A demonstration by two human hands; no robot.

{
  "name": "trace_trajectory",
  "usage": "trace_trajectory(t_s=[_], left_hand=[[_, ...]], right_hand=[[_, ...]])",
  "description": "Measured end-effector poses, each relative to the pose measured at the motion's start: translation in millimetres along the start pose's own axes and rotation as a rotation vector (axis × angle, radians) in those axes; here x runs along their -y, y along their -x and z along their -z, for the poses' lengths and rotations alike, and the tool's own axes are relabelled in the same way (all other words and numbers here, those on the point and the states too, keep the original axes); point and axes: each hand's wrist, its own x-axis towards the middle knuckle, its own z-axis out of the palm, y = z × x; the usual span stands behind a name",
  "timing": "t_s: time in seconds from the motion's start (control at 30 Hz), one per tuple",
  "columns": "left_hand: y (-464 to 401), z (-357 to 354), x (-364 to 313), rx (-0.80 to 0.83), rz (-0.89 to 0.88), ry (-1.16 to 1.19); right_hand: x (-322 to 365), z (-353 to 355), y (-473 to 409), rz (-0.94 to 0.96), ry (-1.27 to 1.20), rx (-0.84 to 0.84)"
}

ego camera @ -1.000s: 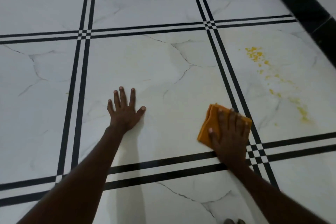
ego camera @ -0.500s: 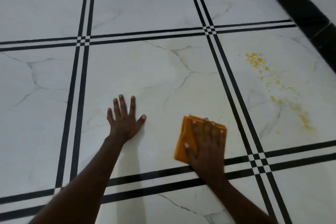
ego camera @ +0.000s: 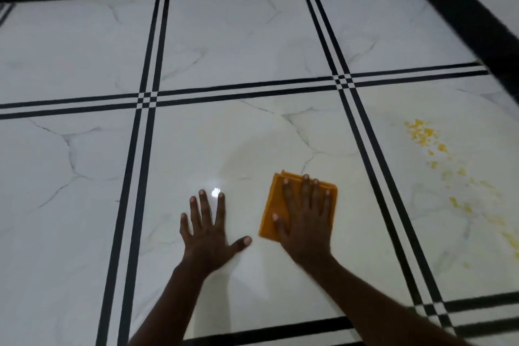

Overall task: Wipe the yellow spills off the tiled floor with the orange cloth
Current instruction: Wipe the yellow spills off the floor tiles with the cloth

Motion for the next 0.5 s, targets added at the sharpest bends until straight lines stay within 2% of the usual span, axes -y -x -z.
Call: trace_trajectory(t_s=[0.1,0.3,0.43,0.5], left_hand=[[1,8,-5,0.066,-0.014,0.048],[-3,25,-9,0.156,0.033,0.02],[2,27,-7,0.139,0.006,0.032],[4,21,-8,0.07,0.0,0.031]], right_hand=[[-19,7,-22,0.093,-0.001,0.018],[-16,12,-54,0.079,-0.023,0.025],[-8,23,-78,0.079,-0.022,0.061],[-4,22,-112,0.047,-0.017,0.044]])
